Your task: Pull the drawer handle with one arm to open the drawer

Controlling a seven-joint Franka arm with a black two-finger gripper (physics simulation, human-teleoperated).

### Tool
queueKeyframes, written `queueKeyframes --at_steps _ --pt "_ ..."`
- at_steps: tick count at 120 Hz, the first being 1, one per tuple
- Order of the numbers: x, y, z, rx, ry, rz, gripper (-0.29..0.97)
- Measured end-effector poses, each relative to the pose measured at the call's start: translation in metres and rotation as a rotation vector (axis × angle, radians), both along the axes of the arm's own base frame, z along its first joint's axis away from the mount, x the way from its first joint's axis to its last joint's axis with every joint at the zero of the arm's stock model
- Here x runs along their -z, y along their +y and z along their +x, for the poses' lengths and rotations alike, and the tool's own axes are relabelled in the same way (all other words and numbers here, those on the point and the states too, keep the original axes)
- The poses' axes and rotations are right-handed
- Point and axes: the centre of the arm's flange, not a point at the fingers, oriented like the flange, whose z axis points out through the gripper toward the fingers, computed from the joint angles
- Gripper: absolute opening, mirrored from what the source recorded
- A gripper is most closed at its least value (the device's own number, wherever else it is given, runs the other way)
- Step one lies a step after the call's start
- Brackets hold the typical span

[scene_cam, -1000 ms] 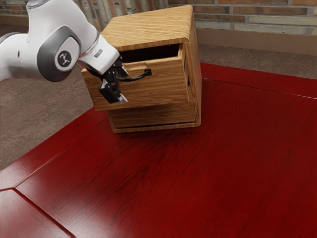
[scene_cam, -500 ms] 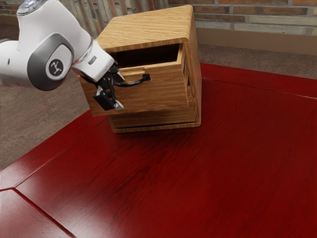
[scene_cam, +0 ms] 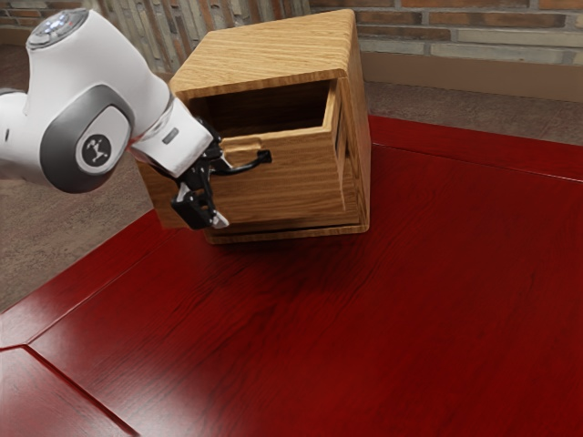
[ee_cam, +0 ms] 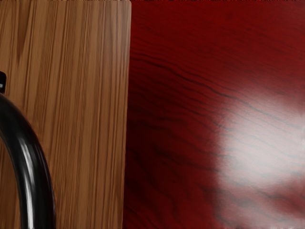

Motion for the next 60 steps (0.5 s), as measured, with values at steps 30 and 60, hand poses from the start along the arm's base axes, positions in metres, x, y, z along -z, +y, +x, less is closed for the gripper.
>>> queueKeyframes --at_steps 30,60 --pt "-0.004 -0.006 -0.020 -0.005 -0.006 0.002 0.67" --pt "-0.187 -0.008 -0.064 -0.018 -0.223 0.058 0.68"
